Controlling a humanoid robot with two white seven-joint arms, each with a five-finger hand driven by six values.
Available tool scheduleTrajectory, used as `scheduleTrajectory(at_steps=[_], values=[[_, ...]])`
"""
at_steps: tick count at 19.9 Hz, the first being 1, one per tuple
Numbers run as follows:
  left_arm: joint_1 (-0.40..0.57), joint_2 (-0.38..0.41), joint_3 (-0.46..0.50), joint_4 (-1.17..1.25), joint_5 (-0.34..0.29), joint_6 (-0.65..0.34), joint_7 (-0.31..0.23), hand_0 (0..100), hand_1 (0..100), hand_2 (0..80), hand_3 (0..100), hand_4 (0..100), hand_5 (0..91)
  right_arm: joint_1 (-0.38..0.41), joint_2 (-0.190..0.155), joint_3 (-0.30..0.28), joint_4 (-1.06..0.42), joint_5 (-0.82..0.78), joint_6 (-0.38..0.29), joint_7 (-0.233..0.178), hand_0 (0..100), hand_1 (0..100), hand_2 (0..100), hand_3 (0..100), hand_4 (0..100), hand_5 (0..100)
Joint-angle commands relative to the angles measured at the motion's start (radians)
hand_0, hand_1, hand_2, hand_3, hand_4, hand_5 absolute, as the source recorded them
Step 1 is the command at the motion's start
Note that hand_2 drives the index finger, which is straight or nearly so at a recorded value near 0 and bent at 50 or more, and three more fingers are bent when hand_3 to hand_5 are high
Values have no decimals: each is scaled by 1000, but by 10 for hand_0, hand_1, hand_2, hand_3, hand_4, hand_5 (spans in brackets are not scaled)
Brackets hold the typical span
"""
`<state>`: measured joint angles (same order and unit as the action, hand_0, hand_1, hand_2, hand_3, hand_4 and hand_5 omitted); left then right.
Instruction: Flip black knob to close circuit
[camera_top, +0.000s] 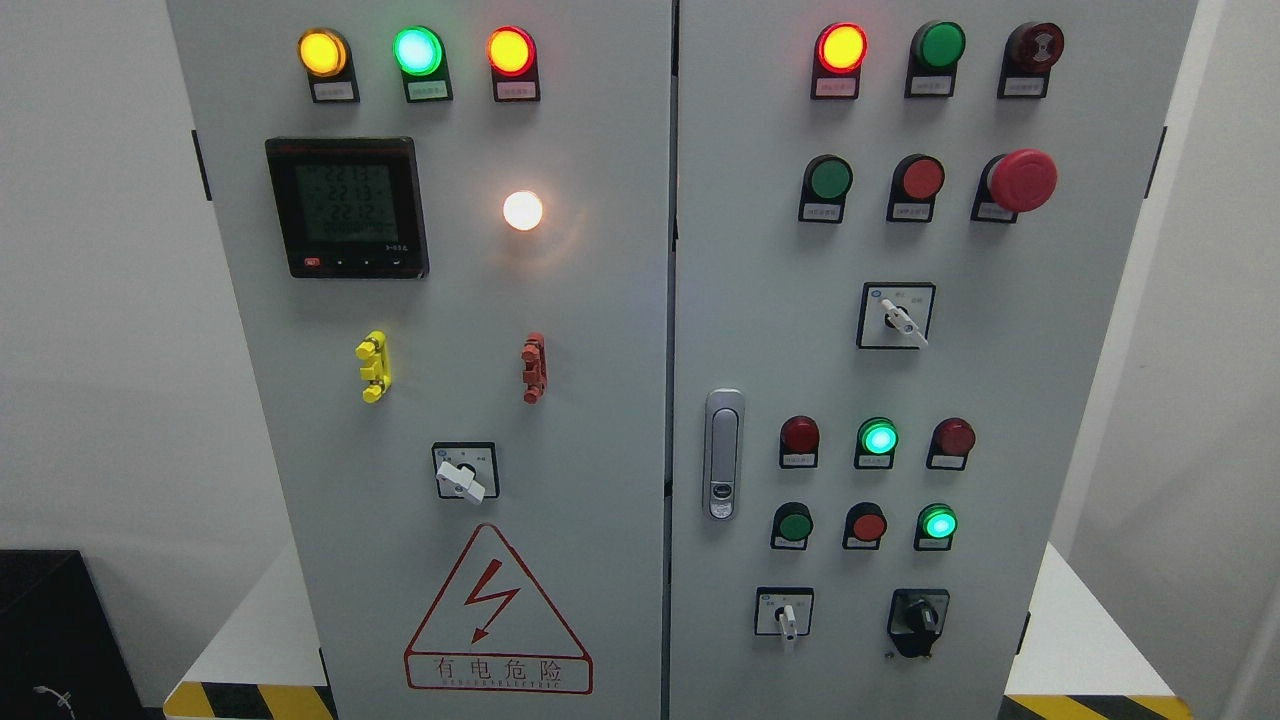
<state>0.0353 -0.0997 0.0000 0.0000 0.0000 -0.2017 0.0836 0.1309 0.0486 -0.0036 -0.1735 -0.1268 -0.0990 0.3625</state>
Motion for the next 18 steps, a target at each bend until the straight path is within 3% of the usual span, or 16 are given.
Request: scheduleTrajectory(at_steps=[1,11,18], values=[[0,0,-20,21,-21,1,1,0,0,0,0,0,0,-4,11,59,-3,12,1,-10,0,119,0,0,0,0],[0,0,-20,23,-21,1,1,0,0,0,0,0,0,-25,7,48,-11,35,-10,-7,0,123,0,0,0,0],[0,0,-20,21,-21,1,1,0,0,0,0,0,0,-22,-13,43,-181,35,-60,-4,0,130,0,0,0,0]])
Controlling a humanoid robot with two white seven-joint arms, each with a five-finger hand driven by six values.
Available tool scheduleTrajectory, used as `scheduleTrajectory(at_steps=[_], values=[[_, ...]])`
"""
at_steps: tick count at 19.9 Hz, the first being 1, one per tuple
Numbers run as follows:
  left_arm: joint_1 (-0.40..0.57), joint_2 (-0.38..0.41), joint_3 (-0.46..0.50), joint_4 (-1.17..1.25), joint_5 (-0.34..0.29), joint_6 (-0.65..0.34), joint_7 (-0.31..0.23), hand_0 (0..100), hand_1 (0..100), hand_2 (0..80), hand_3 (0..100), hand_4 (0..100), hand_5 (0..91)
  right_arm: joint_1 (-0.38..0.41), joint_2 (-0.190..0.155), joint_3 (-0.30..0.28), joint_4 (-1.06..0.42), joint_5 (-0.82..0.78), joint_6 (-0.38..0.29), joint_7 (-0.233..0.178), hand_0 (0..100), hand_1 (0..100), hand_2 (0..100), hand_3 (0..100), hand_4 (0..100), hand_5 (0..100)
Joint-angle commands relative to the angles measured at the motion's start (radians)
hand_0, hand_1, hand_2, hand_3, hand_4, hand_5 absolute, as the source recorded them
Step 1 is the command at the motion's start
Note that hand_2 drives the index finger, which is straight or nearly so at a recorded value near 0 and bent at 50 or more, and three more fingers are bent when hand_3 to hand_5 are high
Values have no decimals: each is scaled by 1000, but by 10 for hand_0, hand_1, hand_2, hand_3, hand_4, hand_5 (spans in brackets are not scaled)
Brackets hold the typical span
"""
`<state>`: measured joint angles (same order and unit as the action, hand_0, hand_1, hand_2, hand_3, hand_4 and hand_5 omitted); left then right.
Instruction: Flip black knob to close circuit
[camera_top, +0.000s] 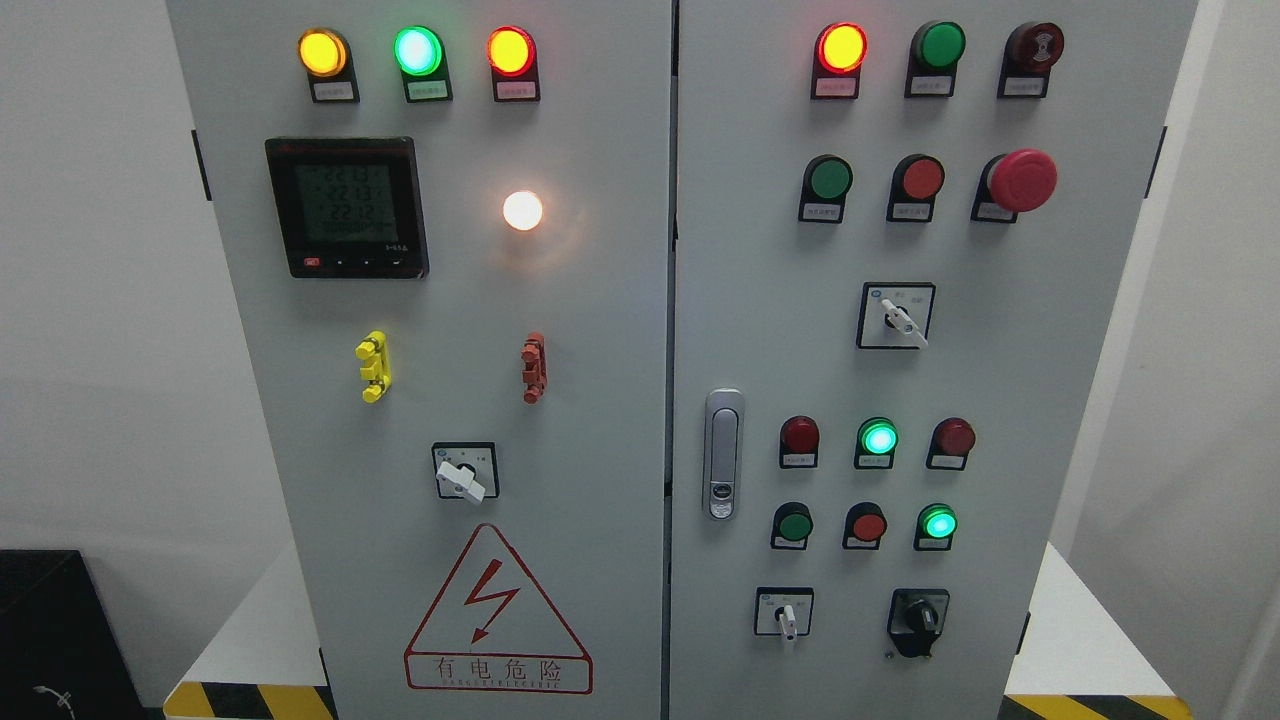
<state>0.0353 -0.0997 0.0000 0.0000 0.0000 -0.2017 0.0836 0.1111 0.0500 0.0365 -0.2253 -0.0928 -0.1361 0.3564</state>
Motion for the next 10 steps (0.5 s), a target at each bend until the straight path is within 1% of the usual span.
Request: scheduleTrajectory(at_steps=[1,3,5,6,7,8,9,10], values=[[0,0,-20,23,-21,1,1,0,0,0,0,0,0,-4,-13,-1,-141,1,-49,4,0,130,0,0,0,0],[0,0,-20,21,-21,1,1,0,0,0,0,0,0,-4,-12,2,-172,4,-120,3,0,135,0,0,0,0],[0,0,-20,21,-20,1,1,0,0,0,0,0,0,-7,-10,8,-195,19,-177,-11,0,141,0,0,0,0],[0,0,-20,23,-20,1,1,0,0,0,0,0,0,-13,-12,8,-201,27,-197,-23,0,142,0,17,0,0],[0,0,-20,21,-20,1,1,0,0,0,0,0,0,-24,-13,10,-204,30,-221,-51,0,143,27,120,62,0],[0,0,-20,23,-21,1,1,0,0,0,0,0,0,-37,-15,11,-203,31,-244,-77,0,142,98,212,158,0],[0,0,-20,21,-21,1,1,0,0,0,0,0,0,-50,-21,11,-203,44,-272,-94,0,141,141,270,206,0],[0,0,-20,21,-20,1,1,0,0,0,0,0,0,-57,-31,11,-203,56,-299,-106,0,140,209,353,258,66]])
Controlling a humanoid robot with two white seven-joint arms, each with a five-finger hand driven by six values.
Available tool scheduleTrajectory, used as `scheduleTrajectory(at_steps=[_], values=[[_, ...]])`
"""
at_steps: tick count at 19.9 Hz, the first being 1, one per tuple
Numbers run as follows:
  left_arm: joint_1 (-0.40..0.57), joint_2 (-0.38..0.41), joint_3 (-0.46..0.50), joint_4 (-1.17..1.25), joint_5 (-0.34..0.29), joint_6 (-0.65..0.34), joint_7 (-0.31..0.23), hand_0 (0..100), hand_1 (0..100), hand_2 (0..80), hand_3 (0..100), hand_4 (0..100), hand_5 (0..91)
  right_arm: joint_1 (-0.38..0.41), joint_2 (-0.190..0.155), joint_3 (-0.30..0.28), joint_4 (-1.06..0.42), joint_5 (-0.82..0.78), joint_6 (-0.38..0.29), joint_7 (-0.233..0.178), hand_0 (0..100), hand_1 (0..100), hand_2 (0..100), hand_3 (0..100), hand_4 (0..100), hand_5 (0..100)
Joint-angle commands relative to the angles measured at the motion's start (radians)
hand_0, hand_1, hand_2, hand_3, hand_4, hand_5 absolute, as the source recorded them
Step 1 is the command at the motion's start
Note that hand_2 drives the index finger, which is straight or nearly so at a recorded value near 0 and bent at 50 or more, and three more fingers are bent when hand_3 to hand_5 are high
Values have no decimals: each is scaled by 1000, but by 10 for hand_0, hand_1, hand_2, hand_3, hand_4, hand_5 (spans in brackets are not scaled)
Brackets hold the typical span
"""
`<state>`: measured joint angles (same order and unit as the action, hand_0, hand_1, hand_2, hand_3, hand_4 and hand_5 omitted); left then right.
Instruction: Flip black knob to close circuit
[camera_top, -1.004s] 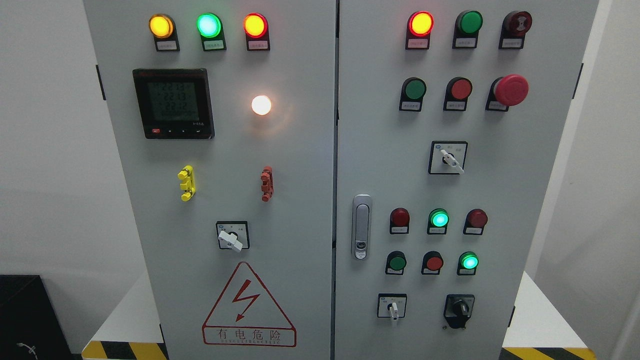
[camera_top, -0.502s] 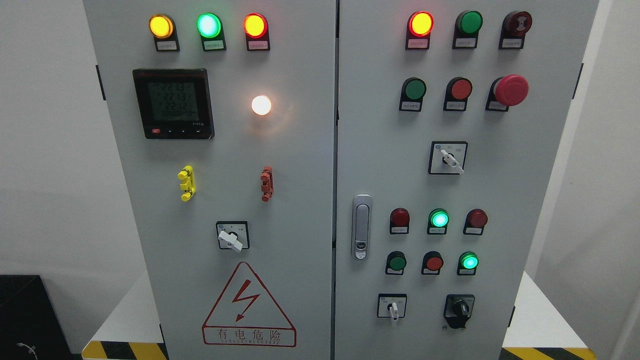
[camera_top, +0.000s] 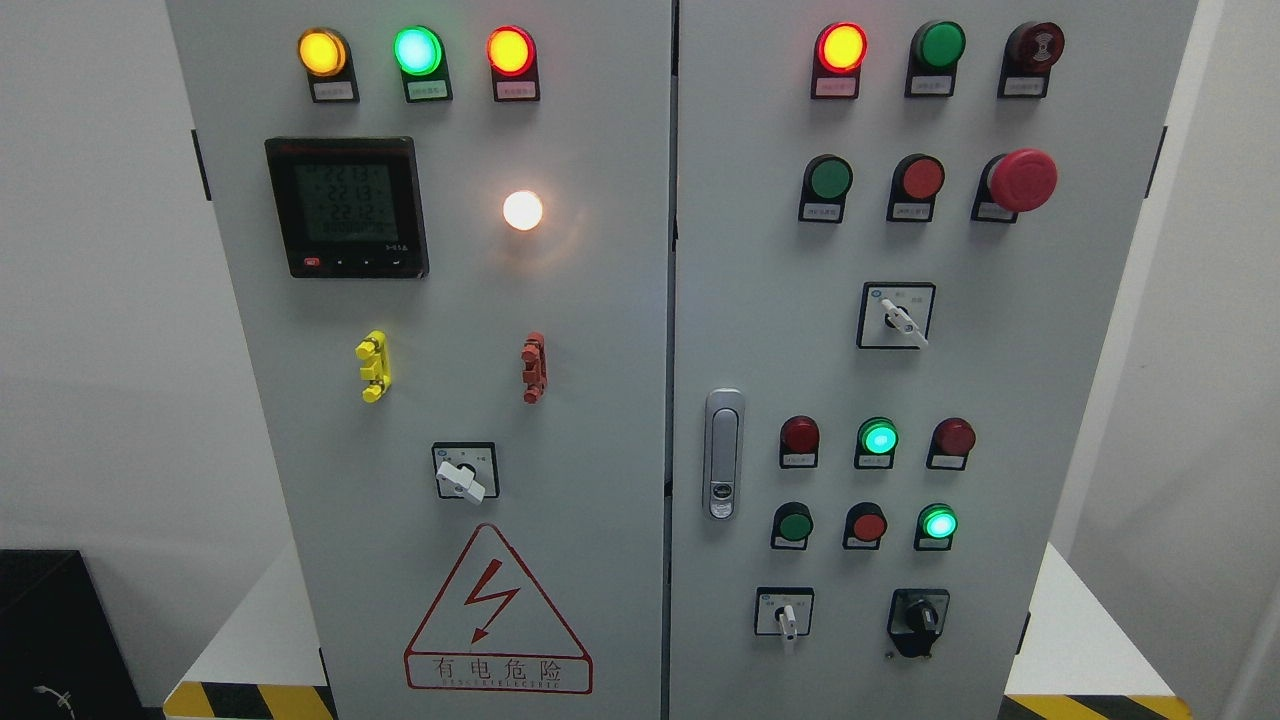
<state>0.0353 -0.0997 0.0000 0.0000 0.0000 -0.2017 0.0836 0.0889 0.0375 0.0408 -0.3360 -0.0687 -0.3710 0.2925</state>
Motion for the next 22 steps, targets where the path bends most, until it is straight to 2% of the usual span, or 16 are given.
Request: scheduleTrajectory(at_steps=[1,2,4,5,7,8,10,12,15,18,22], values=[[0,0,-20,22,-21,1,1,0,0,0,0,0,0,-44,-24,7,-94,41,-91,-56,0,140,263,426,312,119],[0,0,-20,22,-21,1,1,0,0,0,0,0,0,-55,-25,7,-92,44,-115,-75,0,139,286,454,333,132],[0,0,-20,23,-20,1,1,0,0,0,0,0,0,-75,-27,8,-94,72,-146,-102,0,130,402,587,452,258],[0,0,-20,22,-21,1,1,0,0,0,0,0,0,-84,-27,8,-95,108,-152,-122,0,127,427,608,470,286],[0,0,-20,22,-21,1,1,0,0,0,0,0,0,-106,-30,8,-113,186,-155,-191,0,107,524,695,546,416],[0,0,-20,22,-21,1,1,0,0,0,0,0,0,-113,-39,8,-124,226,-155,-223,0,100,555,723,563,444],[0,0,-20,23,-20,1,1,0,0,0,0,0,0,-127,-48,7,-158,297,-151,-274,0,89,654,802,633,563],[0,0,-20,23,-21,1,1,0,0,0,0,0,0,-135,-50,7,-201,369,-146,-308,0,87,691,842,661,621],[0,0,-20,23,-20,1,1,0,0,0,0,0,0,-136,-51,-1,-291,452,-131,-312,0,84,730,887,688,677],[0,0,-20,22,-21,1,1,0,0,0,0,0,0,-138,-71,-2,-360,497,-115,-311,0,81,739,896,698,687],[0,0,-20,22,-20,1,1,0,0,0,0,0,0,-143,-76,-18,-475,579,-74,-312,0,81,748,903,708,699]])
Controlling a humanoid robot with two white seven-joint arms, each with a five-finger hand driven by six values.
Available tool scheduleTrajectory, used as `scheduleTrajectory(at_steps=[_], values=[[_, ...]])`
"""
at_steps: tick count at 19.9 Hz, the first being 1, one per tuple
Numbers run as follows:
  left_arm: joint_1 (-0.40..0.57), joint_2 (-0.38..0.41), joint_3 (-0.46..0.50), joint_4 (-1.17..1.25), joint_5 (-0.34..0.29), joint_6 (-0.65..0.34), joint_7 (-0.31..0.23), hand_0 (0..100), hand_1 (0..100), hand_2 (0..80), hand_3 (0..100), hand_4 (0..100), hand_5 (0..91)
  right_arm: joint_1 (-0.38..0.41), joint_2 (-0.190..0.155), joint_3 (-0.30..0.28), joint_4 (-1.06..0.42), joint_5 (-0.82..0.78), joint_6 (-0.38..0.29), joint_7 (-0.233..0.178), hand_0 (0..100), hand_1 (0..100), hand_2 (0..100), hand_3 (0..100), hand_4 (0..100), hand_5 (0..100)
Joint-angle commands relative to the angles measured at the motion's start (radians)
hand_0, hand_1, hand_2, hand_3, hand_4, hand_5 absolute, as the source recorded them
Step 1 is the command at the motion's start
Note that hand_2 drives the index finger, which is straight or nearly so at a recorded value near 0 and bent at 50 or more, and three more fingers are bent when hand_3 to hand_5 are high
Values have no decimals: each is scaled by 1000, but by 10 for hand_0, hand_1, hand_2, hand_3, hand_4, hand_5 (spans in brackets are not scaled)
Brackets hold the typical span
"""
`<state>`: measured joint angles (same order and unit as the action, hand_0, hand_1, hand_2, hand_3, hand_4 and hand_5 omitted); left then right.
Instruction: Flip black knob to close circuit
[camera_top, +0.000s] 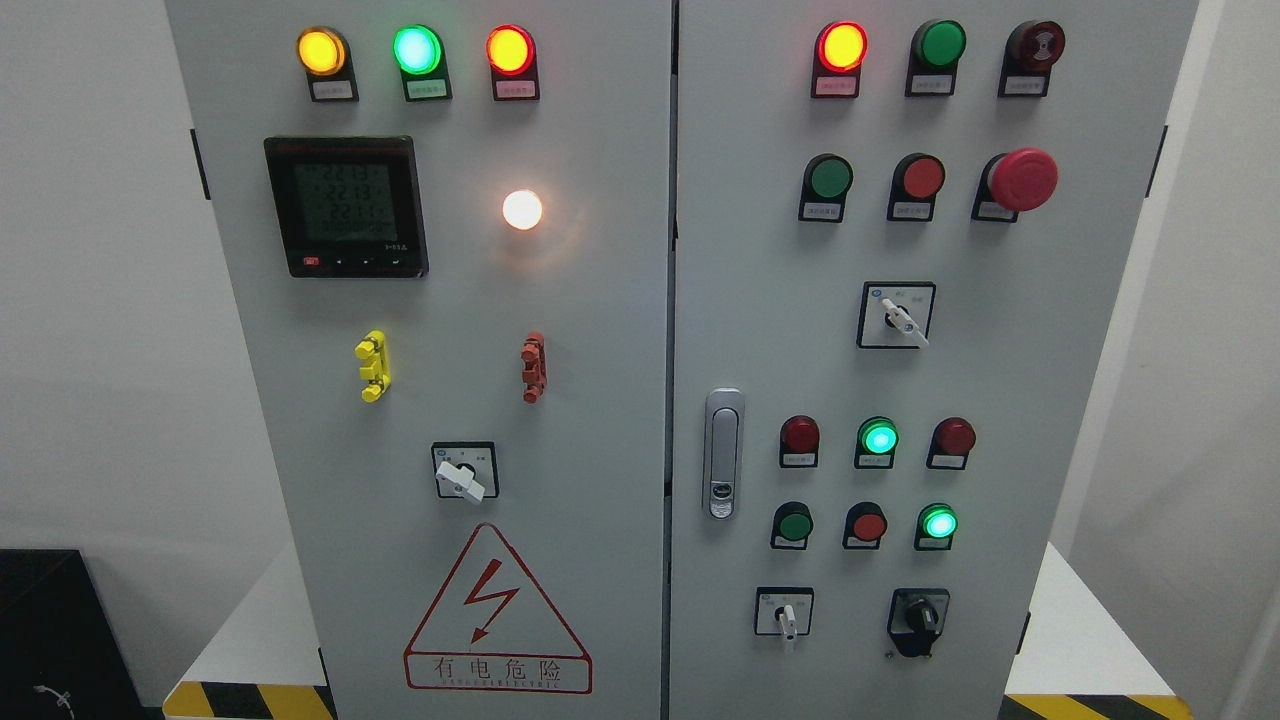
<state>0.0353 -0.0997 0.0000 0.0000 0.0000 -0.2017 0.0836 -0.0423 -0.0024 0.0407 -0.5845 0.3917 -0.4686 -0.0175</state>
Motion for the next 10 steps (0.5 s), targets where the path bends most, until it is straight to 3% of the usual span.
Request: scheduleTrajectory(at_steps=[1,5,10], values=[[0,0,-20,21,-21,1,1,0,0,0,0,0,0,-11,-36,-40,-260,156,33,-2,0,81,749,905,711,704],[0,0,-20,21,-21,1,1,0,0,0,0,0,0,-8,-31,-146,-417,320,61,4,0,83,758,914,726,718],[0,0,-20,21,-21,1,1,0,0,0,0,0,0,-13,-24,-163,-547,363,117,10,0,88,763,923,734,728]])
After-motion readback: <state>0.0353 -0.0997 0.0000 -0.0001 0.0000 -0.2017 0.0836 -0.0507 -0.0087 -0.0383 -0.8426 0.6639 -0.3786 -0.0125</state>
